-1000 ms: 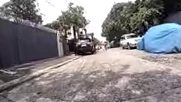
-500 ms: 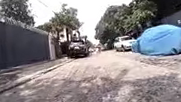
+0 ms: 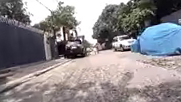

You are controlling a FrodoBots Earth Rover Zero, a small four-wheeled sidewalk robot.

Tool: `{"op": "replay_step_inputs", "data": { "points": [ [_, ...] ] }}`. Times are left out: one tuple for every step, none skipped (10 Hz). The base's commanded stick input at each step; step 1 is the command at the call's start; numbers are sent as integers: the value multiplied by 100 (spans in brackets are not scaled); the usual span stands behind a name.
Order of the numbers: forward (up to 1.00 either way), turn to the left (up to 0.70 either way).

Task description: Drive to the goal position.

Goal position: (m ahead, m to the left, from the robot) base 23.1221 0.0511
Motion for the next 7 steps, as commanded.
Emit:
{"op": "replay_step_inputs", "data": {
  "points": [
    [70,0],
    [70,0],
    [70,0],
    [70,0],
    [70,0],
    [70,0],
    [70,0]
  ]
}}
